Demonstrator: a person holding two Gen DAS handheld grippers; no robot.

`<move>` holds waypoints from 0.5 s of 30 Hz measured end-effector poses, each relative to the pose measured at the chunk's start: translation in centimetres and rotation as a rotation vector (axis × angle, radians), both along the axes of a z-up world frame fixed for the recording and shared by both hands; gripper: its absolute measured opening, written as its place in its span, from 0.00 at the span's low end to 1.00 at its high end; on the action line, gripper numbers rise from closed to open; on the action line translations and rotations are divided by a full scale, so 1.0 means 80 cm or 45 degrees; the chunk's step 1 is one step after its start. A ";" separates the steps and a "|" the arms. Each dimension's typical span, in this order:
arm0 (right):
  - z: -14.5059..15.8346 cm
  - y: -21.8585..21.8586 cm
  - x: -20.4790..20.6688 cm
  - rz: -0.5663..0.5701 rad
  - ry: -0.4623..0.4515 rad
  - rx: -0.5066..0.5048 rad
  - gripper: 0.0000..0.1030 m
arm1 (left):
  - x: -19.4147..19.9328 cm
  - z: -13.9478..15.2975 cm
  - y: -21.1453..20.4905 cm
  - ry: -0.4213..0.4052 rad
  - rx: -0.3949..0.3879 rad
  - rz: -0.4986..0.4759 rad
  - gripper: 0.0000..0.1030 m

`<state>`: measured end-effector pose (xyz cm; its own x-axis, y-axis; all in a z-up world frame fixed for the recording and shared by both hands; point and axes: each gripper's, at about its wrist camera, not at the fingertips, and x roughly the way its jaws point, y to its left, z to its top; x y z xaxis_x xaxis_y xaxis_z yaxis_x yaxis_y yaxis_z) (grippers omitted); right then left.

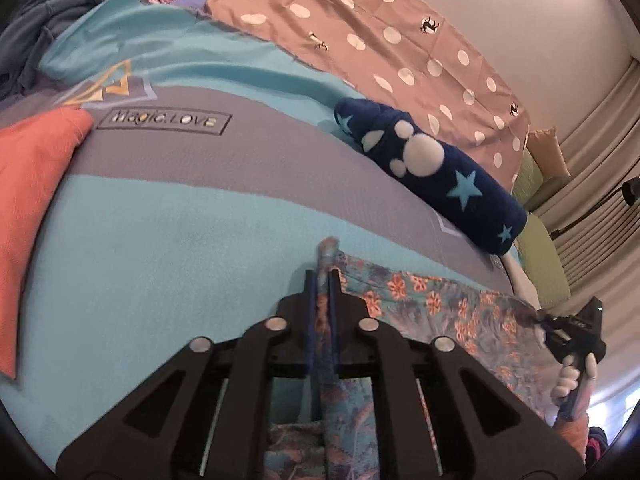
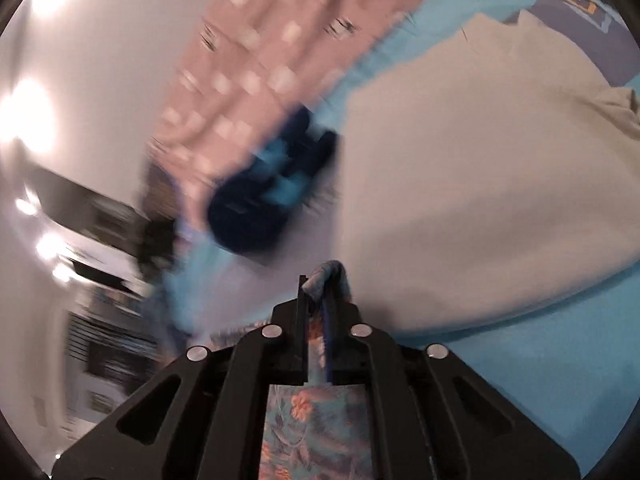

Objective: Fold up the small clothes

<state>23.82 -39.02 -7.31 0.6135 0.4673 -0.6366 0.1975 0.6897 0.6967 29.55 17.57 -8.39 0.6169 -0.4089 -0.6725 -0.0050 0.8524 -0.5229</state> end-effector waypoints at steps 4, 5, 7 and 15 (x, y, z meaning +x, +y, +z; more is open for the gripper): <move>0.001 0.013 -0.024 0.042 -0.036 -0.041 0.34 | -0.011 0.001 0.002 0.002 0.009 -0.014 0.19; 0.006 0.011 -0.033 0.046 -0.049 -0.053 0.34 | -0.014 0.003 0.003 -0.006 0.007 -0.013 0.19; 0.015 0.001 -0.060 0.058 -0.066 -0.076 0.34 | -0.028 0.013 0.011 -0.034 -0.014 -0.008 0.21; 0.005 -0.007 -0.216 0.135 -0.062 -0.121 0.34 | -0.155 0.039 0.040 -0.142 -0.126 0.003 0.35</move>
<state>6.58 -39.59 -6.93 0.5952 0.4701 -0.6518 0.0879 0.7681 0.6343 17.15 20.80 -5.30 0.6868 -0.4683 -0.5559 0.0561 0.7967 -0.6018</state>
